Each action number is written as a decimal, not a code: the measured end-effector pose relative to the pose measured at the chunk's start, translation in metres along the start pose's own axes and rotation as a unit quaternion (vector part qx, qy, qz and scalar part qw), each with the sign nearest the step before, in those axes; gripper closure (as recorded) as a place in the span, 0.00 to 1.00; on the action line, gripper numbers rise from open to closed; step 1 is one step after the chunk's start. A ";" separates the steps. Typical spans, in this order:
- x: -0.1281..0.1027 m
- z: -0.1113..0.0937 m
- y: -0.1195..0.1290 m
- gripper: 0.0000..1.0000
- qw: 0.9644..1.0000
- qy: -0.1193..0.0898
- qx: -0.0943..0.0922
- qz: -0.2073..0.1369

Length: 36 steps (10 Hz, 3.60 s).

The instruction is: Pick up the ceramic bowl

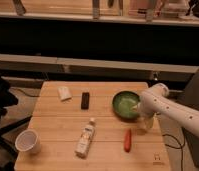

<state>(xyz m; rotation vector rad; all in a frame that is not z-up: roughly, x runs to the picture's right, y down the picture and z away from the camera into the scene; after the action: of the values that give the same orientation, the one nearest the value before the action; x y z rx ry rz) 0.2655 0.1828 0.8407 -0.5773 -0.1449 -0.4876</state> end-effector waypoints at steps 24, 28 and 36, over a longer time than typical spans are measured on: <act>0.017 0.011 0.011 0.32 1.000 0.000 -0.010 -0.021; 0.019 0.012 0.012 0.51 1.000 0.000 -0.011 -0.025; 0.031 -0.019 0.005 1.00 0.999 0.004 -0.014 -0.041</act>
<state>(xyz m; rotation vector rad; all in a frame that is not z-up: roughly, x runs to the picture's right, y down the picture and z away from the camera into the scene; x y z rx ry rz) 0.2953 0.1631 0.8307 -0.5983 -0.1545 -0.5713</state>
